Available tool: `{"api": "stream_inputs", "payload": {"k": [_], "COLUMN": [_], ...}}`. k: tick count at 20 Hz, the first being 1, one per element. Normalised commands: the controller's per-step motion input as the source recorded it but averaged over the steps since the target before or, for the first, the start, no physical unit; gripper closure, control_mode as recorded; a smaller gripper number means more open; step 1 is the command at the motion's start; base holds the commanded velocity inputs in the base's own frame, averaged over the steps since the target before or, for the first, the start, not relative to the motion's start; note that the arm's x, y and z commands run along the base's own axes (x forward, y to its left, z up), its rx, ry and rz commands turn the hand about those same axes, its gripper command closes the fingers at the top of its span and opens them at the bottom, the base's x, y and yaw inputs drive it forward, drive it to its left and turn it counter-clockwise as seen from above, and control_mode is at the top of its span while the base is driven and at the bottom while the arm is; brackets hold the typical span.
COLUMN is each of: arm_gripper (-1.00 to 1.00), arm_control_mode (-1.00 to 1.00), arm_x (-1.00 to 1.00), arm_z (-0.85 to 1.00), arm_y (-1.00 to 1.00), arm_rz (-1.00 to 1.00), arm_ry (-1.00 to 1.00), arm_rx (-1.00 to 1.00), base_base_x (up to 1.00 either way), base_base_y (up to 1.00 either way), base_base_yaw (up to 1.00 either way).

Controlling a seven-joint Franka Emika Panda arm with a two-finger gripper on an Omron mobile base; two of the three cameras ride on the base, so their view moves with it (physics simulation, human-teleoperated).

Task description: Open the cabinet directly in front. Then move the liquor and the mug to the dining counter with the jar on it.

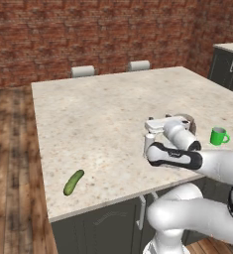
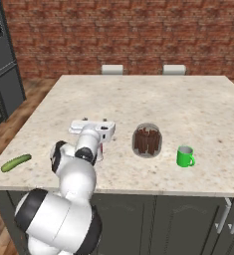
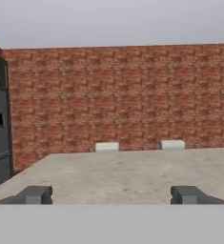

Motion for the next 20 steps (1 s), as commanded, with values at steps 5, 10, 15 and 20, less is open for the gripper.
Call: {"api": "stream_inputs", "payload": {"k": [5, 10, 15, 20], "arm_gripper": [-1.00, -1.00, -1.00, -1.00], "arm_control_mode": [-1.00, -1.00, -1.00, -1.00], "arm_x": [-1.00, -1.00, -0.55, -0.79], "arm_z": [0.60, 0.00, -0.30, 0.00], "arm_y": [-0.98, -1.00, -0.37, -0.23], "arm_rz": [-0.02, -0.01, 0.01, -0.02], "arm_ry": [-0.09, -0.31, 0.05, -0.44], "arm_rx": [0.08, 0.16, -0.03, 0.07], "base_base_x": [0.00, 0.00, 0.00, 0.00], "base_base_y": [0.00, 0.00, 0.00, 0.00], "base_base_yaw": [0.00, 0.00, 0.00, 0.00]}}
